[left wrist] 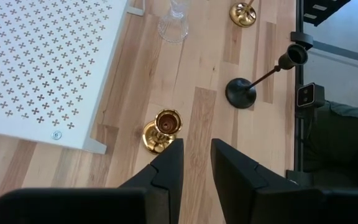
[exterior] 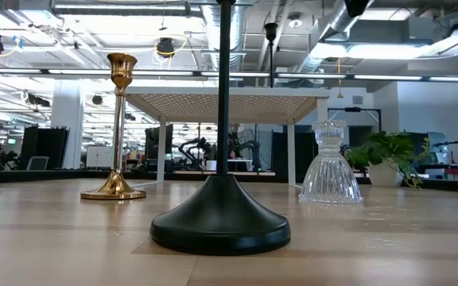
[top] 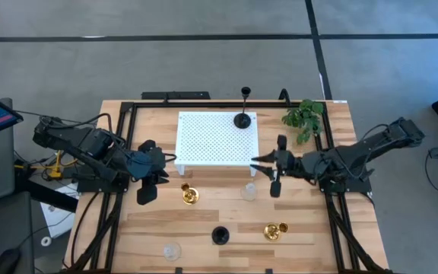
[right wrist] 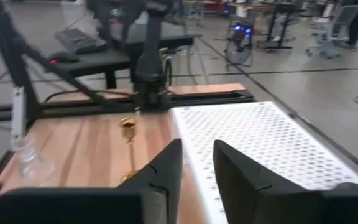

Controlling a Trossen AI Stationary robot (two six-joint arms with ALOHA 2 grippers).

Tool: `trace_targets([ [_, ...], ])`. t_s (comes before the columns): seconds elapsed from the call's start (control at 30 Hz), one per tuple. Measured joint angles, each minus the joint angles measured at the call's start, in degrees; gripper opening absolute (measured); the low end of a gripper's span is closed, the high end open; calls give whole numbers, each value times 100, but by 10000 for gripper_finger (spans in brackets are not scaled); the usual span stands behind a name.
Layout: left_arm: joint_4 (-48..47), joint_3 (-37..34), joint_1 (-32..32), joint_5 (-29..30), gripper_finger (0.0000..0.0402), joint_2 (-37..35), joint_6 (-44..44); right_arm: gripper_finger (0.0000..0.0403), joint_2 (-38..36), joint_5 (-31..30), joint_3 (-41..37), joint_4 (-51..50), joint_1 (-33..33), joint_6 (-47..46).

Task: Pick & Place candle stick holders
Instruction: Put the right golden candle holder on the shelf

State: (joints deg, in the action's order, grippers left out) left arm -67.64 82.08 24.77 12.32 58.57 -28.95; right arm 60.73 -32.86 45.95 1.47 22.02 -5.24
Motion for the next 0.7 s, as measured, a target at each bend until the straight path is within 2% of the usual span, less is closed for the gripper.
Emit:
trace_targets([
  [0.27, 0, 0, 0, 9, 81, 9, 0, 42, 134, -15, 0, -92, 490, -86],
  [0.5, 2, 0, 2, 9, 81, 11, 0, 3, -252, -9, 0, -727, 841, -114],
  [0.6, 2, 0, 0, 9, 81, 11, 0, 7, -451, 22, 0, -1166, 1006, -615],
  [0.7, 4, 0, 2, 9, 81, 11, 0, 4, -641, 336, 0, -1781, 1175, -1430],
])
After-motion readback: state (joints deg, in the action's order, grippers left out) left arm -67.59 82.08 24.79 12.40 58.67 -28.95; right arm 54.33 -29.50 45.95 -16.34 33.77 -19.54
